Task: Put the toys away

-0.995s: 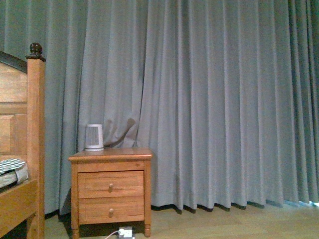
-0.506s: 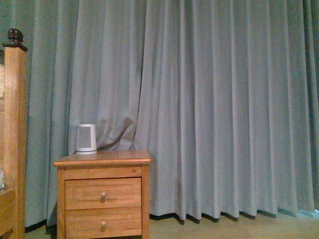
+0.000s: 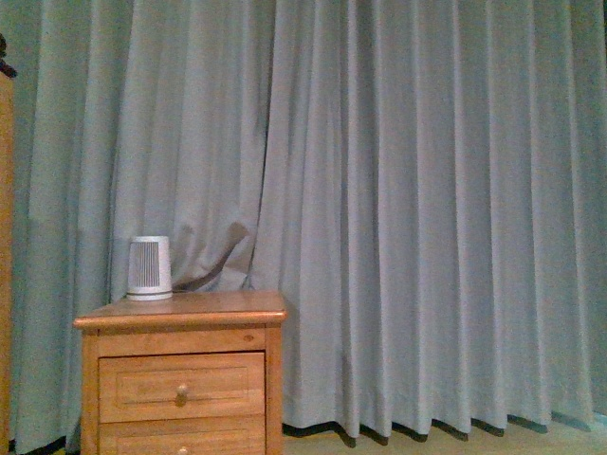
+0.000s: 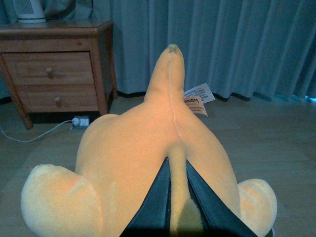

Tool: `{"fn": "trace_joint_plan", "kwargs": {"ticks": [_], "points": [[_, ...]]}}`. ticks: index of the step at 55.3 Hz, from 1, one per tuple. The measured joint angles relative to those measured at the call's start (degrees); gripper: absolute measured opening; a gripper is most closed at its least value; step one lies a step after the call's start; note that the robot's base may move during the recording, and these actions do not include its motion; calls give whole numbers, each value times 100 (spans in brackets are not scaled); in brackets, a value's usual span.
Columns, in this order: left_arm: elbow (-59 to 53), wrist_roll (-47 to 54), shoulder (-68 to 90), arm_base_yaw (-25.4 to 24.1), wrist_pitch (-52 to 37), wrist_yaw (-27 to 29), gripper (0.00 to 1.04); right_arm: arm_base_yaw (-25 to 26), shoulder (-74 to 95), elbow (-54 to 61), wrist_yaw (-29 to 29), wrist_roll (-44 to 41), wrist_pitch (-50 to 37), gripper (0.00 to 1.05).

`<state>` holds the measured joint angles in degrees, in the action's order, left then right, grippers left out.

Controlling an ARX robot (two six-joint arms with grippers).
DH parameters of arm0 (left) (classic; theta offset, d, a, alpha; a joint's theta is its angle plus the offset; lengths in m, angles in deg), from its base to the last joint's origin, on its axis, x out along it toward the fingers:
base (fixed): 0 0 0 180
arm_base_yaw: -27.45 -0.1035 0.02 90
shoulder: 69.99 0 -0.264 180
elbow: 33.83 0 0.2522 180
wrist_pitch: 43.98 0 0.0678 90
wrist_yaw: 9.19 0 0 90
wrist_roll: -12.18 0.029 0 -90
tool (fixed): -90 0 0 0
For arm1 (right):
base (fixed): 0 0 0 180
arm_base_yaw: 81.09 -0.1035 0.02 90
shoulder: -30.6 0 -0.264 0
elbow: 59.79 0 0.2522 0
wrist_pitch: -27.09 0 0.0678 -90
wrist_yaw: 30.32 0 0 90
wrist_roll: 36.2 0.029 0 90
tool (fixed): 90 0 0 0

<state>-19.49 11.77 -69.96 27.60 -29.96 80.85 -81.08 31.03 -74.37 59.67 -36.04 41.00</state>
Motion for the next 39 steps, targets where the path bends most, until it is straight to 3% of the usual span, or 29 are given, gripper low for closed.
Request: {"fn": "trace_joint_plan", "kwargs": {"ticks": [39], "points": [[0, 0, 0, 2, 0, -2, 98, 0, 0, 0, 0, 0, -2, 6]]}}
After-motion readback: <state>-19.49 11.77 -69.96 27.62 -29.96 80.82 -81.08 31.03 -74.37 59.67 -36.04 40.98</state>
